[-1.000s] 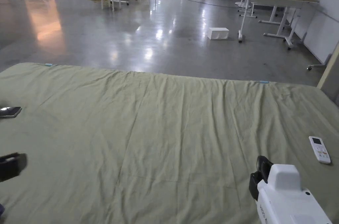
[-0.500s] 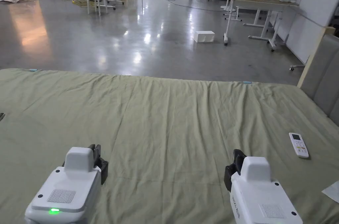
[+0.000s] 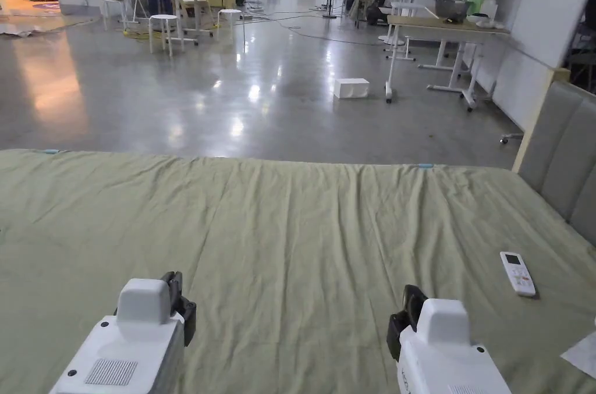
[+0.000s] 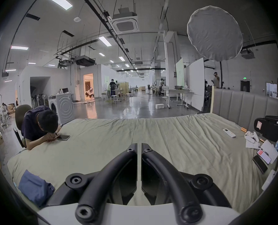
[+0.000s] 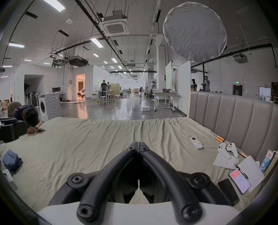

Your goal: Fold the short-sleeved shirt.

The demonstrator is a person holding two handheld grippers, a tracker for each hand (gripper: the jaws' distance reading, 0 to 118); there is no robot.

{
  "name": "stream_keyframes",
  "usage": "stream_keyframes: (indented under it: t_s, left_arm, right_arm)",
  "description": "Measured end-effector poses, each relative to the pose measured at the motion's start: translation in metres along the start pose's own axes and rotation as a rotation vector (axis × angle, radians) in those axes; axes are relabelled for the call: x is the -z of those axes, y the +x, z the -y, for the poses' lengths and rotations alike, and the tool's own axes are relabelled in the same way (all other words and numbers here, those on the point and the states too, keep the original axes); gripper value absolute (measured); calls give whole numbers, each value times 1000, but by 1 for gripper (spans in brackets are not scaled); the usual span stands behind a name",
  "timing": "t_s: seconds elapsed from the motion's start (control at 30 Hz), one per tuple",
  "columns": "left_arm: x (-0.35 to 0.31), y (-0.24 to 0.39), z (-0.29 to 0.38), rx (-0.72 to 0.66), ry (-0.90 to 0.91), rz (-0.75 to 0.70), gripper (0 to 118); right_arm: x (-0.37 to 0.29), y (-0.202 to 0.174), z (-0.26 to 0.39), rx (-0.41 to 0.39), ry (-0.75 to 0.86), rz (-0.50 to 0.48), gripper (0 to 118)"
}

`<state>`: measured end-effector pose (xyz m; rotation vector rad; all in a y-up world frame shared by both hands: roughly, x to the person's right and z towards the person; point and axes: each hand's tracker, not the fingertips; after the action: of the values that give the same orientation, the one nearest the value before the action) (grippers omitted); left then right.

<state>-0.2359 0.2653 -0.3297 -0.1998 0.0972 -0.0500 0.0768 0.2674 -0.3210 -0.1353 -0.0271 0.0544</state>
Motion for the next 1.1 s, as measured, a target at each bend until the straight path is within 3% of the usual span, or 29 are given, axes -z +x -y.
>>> stream_keyframes:
  t_s: [0.43,0.5,0.53,0.57,0.6,0.67,0.83,1.1]
  left_arm:
    - [2,1,-10,-20,-2,-9,4]
    - [3,0,-11,-23,0,-5,17]
    - [4,1,-13,-19,-6,-3,34]
    - [4,2,-13,-17,-9,0,59]
    - [5,1,-13,-16,-10,-2,74]
    - [4,3,-13,-5,2,-10,80]
    - [1,4,-16,0,28,-12,80]
    - [-2,-1,-16,-48,60,-25,80]
  right_arm:
    - [7,0,-3,5,4,-3,1]
    - [7,0,-4,1,7,3,21]
    - [8,0,-5,-4,10,2,38]
    - [8,-1,-6,-7,10,-1,58]
    - [8,-1,-7,-11,10,-2,72]
    - [9,-2,-8,-20,21,3,97]
    - [9,-6,-10,-91,58,13,117]
    - [10,-3,-10,-54,57,-5,118]
